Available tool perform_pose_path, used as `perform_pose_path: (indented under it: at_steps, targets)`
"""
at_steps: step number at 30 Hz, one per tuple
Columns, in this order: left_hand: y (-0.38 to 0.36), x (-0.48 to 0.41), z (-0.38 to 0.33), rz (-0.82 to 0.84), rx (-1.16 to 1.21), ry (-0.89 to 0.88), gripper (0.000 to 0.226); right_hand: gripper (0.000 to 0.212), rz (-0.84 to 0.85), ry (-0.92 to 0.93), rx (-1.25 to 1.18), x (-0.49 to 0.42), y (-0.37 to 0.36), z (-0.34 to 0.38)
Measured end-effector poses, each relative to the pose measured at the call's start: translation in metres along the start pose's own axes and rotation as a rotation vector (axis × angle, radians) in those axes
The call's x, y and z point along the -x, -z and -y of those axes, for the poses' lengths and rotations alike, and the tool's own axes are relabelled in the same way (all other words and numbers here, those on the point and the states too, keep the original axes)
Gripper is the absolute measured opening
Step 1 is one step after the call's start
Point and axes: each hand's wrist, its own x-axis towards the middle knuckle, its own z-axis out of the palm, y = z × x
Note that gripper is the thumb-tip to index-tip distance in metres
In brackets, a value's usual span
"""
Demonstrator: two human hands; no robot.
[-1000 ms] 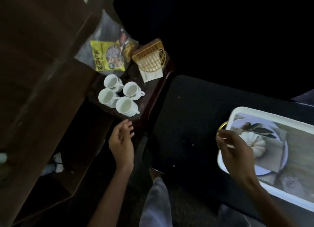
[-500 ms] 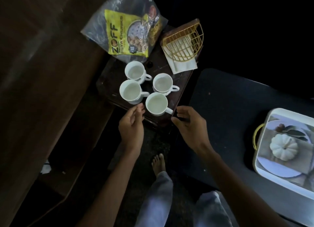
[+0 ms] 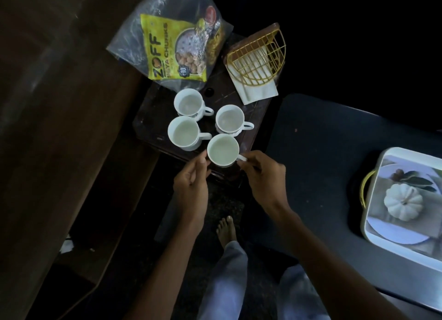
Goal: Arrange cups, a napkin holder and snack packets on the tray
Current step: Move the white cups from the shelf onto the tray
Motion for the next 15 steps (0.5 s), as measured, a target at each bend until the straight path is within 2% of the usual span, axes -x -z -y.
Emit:
perform_pose_path:
  at_steps: [7, 15]
  targets:
    - [-0.009, 0.019, -0.001, 0.010, -0.011, -0.030, 0.030, 0.005, -0.023, 0.029, -0.031, 0.007, 0.022, -0.006]
    - [-0.046, 0.050, -0.005, 0.037, 0.022, -0.029, 0.028, 0.013, -0.058, 0.043, -0.046, 0.032, 0.082, -0.018]
